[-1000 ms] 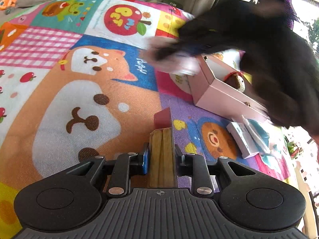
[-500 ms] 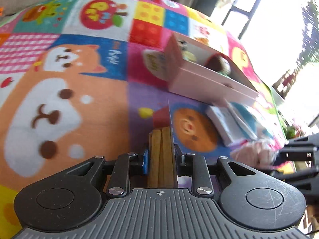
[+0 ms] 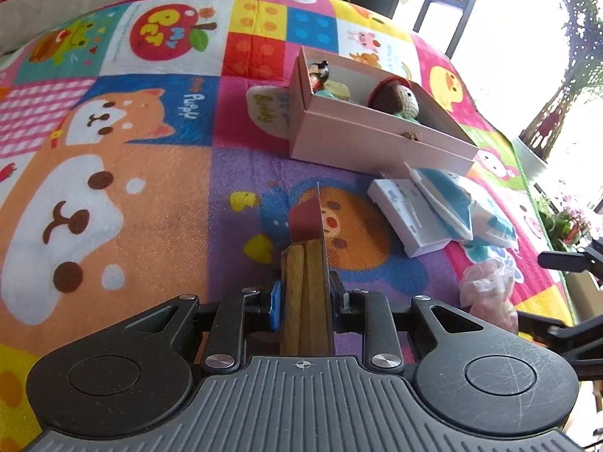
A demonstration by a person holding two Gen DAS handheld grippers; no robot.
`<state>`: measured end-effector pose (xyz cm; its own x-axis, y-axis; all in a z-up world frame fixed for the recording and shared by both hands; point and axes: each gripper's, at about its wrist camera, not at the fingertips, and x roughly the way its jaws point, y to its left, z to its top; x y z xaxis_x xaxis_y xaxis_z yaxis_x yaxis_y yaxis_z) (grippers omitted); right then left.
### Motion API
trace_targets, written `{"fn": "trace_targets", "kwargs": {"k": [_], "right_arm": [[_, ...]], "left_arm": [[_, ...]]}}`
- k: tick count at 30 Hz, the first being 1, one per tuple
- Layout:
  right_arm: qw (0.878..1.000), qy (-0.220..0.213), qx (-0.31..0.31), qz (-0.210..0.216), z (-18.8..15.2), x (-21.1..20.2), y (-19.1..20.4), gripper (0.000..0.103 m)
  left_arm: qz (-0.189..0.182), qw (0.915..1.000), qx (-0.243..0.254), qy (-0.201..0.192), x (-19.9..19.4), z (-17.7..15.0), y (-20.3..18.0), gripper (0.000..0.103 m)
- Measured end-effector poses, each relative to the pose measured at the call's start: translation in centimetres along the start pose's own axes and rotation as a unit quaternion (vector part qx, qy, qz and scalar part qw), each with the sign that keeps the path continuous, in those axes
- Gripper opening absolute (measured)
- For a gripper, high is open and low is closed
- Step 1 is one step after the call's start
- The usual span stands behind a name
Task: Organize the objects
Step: 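Grasp the pink-white lace bow with right tool while left tool holds the block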
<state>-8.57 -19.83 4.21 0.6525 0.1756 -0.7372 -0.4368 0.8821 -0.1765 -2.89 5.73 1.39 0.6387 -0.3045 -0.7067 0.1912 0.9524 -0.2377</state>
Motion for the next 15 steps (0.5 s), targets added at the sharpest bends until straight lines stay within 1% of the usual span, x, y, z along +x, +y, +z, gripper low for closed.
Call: {"fn": "trace_targets", "kwargs": {"k": [2, 4, 7, 9, 10, 11, 13, 15], "right_arm": [[0.997, -0.004, 0.05, 0.059, 0.3, -0.5, -0.9, 0.084], [0.99, -0.001, 0.098, 0.102, 0.7, -0.5, -1.3, 0.085], [0.979, 0.02, 0.155, 0.128, 0.9, 0.5, -1.4, 0.085], [0.97, 0.035, 0.192, 0.145, 0.9, 1.3, -1.5, 0.085], [0.967, 0.037, 0.204, 0.15, 0.9, 1.5, -1.2, 0.085], [0.967, 0.032, 0.206, 0.148, 1.0, 1.5, -0.9, 0.085], [0.973, 0.017, 0.191, 0.13, 1.5, 1.7, 0.1, 0.085], [0.981, 0.008, 0.165, 0.101, 2.3, 2.1, 1.2, 0.082]], "left_arm": [[0.002, 1.0, 0.001, 0.0, 0.0, 0.0, -0.1, 0.027], [0.001, 1.0, 0.0, 0.0, 0.0, 0.0, 0.0, 0.027], [0.001, 1.0, 0.001, -0.001, -0.1, 0.0, -0.1, 0.027], [0.001, 1.0, 0.0, -0.001, -0.1, 0.0, 0.0, 0.027], [0.001, 1.0, -0.001, -0.002, -0.1, 0.0, 0.0, 0.027], [0.001, 1.0, -0.001, -0.002, -0.1, 0.0, 0.0, 0.027], [0.001, 1.0, -0.002, -0.003, -0.2, 0.0, 0.0, 0.027], [0.0, 1.0, -0.002, -0.003, -0.2, 0.0, 0.0, 0.027]]}}
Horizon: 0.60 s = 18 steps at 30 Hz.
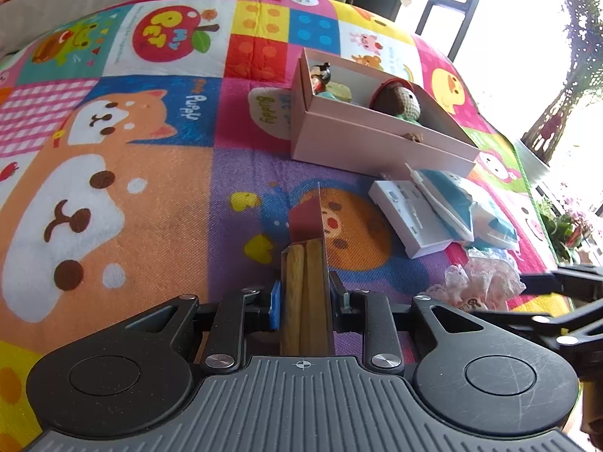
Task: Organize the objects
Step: 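Grasp the pink-white lace bow with right tool while left tool holds the block, then drop block into pink box with left tool while right tool drops lace bow inside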
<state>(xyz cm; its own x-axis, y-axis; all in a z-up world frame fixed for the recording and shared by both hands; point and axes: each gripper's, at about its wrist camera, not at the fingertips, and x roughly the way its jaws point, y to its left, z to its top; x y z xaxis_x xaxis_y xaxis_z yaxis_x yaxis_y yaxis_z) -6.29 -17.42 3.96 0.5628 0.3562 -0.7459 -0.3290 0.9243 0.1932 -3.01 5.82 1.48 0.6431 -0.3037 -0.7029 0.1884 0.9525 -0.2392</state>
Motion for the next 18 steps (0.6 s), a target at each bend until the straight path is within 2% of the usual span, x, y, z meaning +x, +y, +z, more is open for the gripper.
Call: {"fn": "trace_targets", "kwargs": {"k": [1, 2, 4, 7, 13, 18], "right_arm": [[1.0, 0.002, -0.015, -0.008, 0.3, 0.5, 0.4, 0.073], [1.0, 0.009, -0.027, -0.009, 0.4, 0.9, 0.8, 0.055], [0.999, 0.019, -0.036, -0.005, 0.5, 1.2, 1.0, 0.044], [0.999, 0.008, -0.05, -0.016, 0.7, 0.6, 1.0, 0.033], [0.998, -0.048, -0.029, -0.042, 2.8, -2.5, -0.7, 0.03], [0.994, -0.085, -0.03, -0.065, 4.1, -4.3, -1.6, 0.03]], "left_arm": [[0.0, 1.0, 0.0, 0.0, 0.0, 0.0, 0.0, 0.027], [0.0, 1.0, 0.0, 0.0, 0.0, 0.0, 0.0, 0.027], [0.0, 1.0, 0.001, -0.001, 0.0, 0.0, 0.0, 0.027], [0.003, 1.0, -0.001, -0.002, -0.1, 0.0, -0.1, 0.027], [-0.001, 0.9998, -0.012, -0.014, 0.0, -0.2, 0.1, 0.027], [-0.018, 0.9992, -0.033, -0.017, -0.2, -0.2, 0.9, 0.026]]}}
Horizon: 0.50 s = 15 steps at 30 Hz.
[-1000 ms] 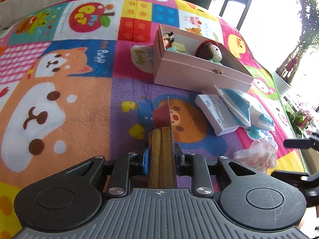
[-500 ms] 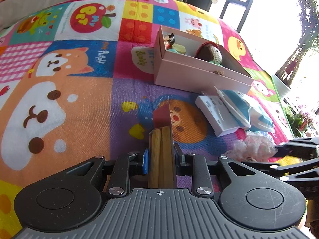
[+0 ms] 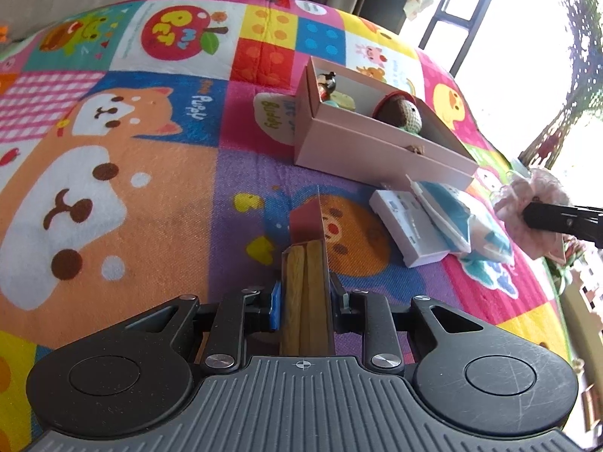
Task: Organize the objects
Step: 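Drop block into pink box with left tool while right tool drops lace bow inside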
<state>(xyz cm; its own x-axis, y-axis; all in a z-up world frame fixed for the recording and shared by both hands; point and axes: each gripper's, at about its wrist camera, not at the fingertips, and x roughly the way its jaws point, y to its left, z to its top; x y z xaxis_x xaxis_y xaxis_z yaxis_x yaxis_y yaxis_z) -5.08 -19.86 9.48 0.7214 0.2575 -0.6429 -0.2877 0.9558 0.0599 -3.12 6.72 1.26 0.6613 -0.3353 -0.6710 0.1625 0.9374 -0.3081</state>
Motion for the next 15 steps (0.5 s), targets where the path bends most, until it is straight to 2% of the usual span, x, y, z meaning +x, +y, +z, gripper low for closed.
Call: {"fn": "trace_targets", "kwargs": {"k": [6, 12, 14, 15], "right_arm": [[1.0, -0.011, 0.015, -0.014, 0.8, -0.3, -1.6, 0.03], [1.0, -0.012, 0.026, -0.009, 0.7, 0.2, -2.4, 0.03], [0.999, -0.015, 0.032, -0.008, 0.7, 0.4, -2.6, 0.03], [0.999, -0.016, 0.035, -0.006, 0.7, 0.5, -2.7, 0.03]], "left_arm": [[-0.032, 0.9992, -0.011, -0.023, -0.9, 2.4, 0.3, 0.026], [-0.045, 0.9936, 0.04, -0.095, -1.1, 9.9, -3.3, 0.026], [-0.063, 0.9908, 0.038, -0.114, 0.3, 12.8, -4.4, 0.027], [-0.086, 0.9891, 0.024, -0.117, 1.6, 14.3, -4.6, 0.027]]}}
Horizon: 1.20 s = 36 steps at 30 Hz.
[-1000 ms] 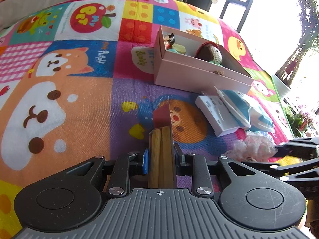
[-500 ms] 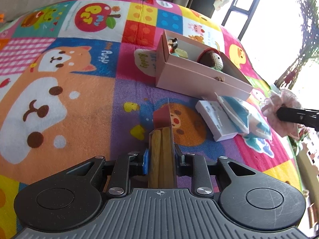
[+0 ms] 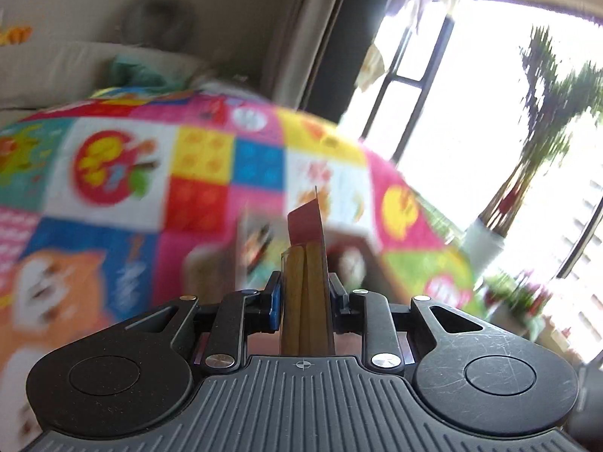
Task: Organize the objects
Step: 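Drop block into pink box with left tool while right tool drops lace bow inside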
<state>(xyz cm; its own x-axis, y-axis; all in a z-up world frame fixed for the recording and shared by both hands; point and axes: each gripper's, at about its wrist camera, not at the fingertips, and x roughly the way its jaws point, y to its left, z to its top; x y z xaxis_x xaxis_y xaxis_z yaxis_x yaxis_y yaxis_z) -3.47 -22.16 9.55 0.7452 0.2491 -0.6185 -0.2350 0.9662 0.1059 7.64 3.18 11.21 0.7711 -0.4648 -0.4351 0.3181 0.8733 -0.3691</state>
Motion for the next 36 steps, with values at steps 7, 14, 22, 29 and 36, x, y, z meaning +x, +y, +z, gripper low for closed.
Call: {"fn": "trace_targets", "kwargs": {"k": [7, 14, 22, 29, 36], "right_arm": [[1.0, -0.016, 0.001, -0.014, 0.0, -0.5, -0.8, 0.03], [1.0, 0.006, 0.017, -0.025, 1.8, 1.6, -3.2, 0.031], [1.0, 0.011, -0.007, -0.002, 11.6, 8.8, -1.8, 0.031], [0.993, 0.093, 0.063, -0.033, 17.9, 20.8, -3.6, 0.031], [0.978, 0.176, 0.076, -0.081, 16.7, 28.0, -3.3, 0.031]], "left_arm": [[0.019, 0.9956, -0.092, -0.002, 6.6, -1.1, 2.8, 0.024], [0.022, 0.9987, -0.038, -0.024, 0.2, -6.8, 3.3, 0.025], [-0.019, 0.9977, -0.063, 0.017, 0.0, -12.3, 5.3, 0.024], [-0.034, 0.9965, -0.075, -0.012, -1.0, -12.5, 5.8, 0.024], [-0.049, 0.9936, -0.1, -0.021, -1.2, -12.5, 6.6, 0.024]]}}
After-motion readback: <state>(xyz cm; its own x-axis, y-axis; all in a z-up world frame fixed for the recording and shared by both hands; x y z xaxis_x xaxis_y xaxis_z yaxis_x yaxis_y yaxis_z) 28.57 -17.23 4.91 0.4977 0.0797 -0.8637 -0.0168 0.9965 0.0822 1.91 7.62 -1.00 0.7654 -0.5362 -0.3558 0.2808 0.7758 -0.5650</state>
